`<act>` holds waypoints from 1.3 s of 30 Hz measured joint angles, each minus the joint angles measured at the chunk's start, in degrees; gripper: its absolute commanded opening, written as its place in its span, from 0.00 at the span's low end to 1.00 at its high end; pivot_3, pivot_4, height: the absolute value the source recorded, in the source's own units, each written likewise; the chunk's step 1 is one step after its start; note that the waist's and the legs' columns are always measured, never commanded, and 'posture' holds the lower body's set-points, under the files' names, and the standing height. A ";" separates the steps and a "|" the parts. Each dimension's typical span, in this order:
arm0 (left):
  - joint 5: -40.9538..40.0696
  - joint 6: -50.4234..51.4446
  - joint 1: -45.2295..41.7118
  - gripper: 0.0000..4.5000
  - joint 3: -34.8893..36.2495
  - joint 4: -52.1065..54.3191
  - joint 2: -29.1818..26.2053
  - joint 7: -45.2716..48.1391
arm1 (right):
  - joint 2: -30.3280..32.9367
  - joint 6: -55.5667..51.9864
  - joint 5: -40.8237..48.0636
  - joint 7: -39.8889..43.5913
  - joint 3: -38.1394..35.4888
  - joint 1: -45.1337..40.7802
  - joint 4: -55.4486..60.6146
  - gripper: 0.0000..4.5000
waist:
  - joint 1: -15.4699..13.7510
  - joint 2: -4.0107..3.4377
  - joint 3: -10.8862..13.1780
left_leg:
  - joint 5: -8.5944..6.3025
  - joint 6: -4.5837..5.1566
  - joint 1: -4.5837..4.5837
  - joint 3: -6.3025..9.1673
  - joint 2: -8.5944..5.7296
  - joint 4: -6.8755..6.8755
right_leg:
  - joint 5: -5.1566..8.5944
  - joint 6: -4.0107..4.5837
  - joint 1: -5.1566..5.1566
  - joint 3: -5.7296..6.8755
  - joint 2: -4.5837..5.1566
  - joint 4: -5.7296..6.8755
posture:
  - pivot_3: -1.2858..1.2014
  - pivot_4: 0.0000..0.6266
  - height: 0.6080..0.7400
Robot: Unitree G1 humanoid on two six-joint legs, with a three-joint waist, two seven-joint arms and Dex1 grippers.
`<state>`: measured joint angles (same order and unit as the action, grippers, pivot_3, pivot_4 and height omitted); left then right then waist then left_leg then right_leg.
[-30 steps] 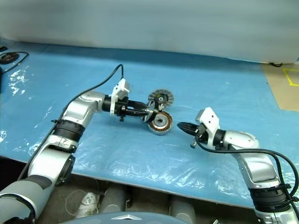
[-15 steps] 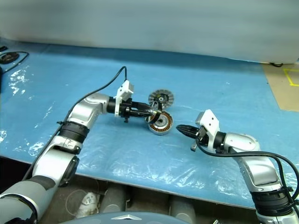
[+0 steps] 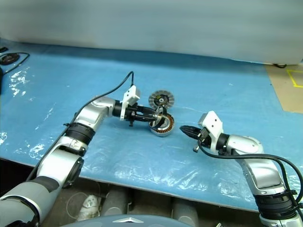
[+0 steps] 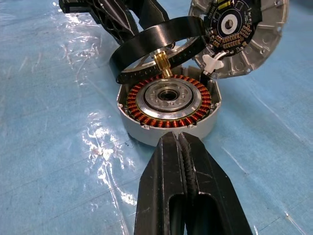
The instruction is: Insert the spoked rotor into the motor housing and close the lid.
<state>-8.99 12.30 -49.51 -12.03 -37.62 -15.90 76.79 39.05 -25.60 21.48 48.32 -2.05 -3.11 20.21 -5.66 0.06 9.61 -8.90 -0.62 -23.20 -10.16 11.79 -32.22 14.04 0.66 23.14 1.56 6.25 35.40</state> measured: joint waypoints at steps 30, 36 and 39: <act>2.26 0.56 -1.81 0.86 -0.65 -1.27 0.70 -4.06 | -0.57 1.40 -2.12 -0.94 1.27 -0.85 -0.06 0.00 | -0.10 0.00 0.00 | -0.01 -0.02 -0.01 0.00 0.00 0.01 | 0.00 0.00 -0.01 0.02 0.01 -0.01 | 0.52 0.24 1.00; -1.83 5.44 0.93 0.40 1.33 4.77 2.01 -4.62 | -0.89 1.88 -2.45 -0.92 1.77 -1.18 -0.75 0.00 | -0.04 0.00 0.00 | 0.00 0.00 -0.01 0.00 0.00 0.01 | 0.00 0.00 -0.01 0.02 0.00 -0.02 | 0.52 0.24 1.00; -2.89 7.22 3.30 0.14 1.38 7.43 2.98 -6.00 | -0.92 2.13 -2.67 -0.93 1.90 -1.44 -1.35 0.00 | -0.04 0.00 0.00 | 0.00 0.00 -0.01 0.00 0.00 0.01 | 0.00 0.00 -0.01 0.02 0.01 -0.02 | 0.52 0.24 1.00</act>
<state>-11.88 19.52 -46.21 -10.65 -30.19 -12.91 70.79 38.13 -23.47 18.82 47.39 -0.14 -4.55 18.85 -5.70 0.06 9.61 -8.90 -0.62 -23.22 -10.16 11.79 -32.21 14.05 0.66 23.13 1.58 6.26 35.38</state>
